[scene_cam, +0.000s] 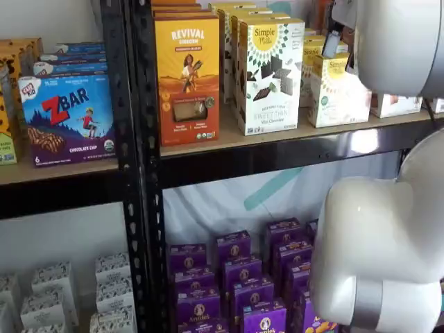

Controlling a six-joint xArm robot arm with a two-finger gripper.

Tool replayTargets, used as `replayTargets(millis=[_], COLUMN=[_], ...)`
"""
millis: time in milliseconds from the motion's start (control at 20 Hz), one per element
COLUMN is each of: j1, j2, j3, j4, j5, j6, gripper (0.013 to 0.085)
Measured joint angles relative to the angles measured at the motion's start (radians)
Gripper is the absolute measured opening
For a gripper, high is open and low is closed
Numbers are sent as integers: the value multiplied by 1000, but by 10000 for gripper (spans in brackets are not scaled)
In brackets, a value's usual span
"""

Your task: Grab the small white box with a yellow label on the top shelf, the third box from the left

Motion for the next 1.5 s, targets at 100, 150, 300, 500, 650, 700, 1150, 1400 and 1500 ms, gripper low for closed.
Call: replayTargets(millis=[100, 150, 300, 500, 650, 700, 1150, 1400, 1500], j1=[32, 41, 39, 16, 1, -2, -1, 17, 26], j2=[-20, -31, -60, -106, -109, -101, 6, 40, 57], j3=[15, 24, 52, 108, 124, 120, 82, 80, 72], j4=[-59, -74, -61, -1, 30, 32, -2, -24, -40], j5=[-30, -43, -76, -165, -229, -241, -347, -376, -373], j6=[8, 12, 15, 5, -9, -13, -49, -44, -39], gripper=[850, 850, 850, 850, 850, 850, 850, 850, 850])
